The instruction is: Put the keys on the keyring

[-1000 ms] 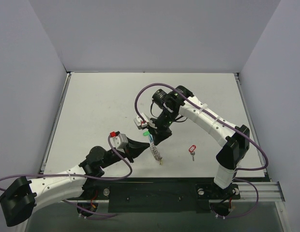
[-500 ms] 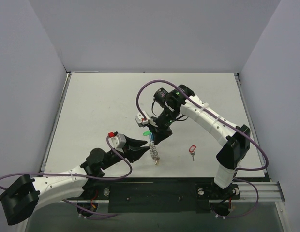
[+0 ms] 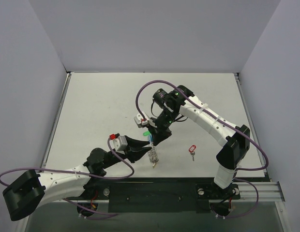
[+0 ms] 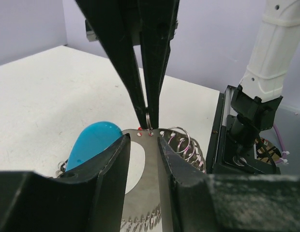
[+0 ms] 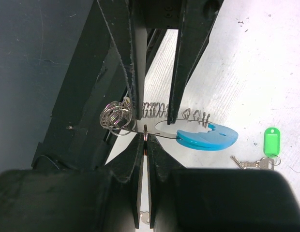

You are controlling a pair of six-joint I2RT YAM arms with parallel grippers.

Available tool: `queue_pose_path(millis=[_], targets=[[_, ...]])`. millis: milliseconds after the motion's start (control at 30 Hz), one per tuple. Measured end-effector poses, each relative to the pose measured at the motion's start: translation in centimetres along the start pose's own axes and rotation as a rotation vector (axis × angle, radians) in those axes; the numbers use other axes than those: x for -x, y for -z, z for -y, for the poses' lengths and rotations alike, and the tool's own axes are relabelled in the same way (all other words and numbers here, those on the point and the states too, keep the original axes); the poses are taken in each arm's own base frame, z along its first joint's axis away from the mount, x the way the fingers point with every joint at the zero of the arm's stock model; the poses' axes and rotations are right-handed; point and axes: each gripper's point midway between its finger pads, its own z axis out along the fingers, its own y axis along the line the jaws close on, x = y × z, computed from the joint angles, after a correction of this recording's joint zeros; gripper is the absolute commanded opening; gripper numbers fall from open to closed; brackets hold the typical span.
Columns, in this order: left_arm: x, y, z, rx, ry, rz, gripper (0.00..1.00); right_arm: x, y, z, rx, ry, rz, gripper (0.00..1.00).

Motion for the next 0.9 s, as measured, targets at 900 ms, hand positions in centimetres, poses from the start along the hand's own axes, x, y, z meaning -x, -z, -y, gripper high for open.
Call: queue_pose_path(millis=[900], targets=[[0.33,-0.05,0.83,-0.071,-0.102,0.028,0.24,0.36,-0.53,-0.43,0.016,0.016,-0.005,0.0]])
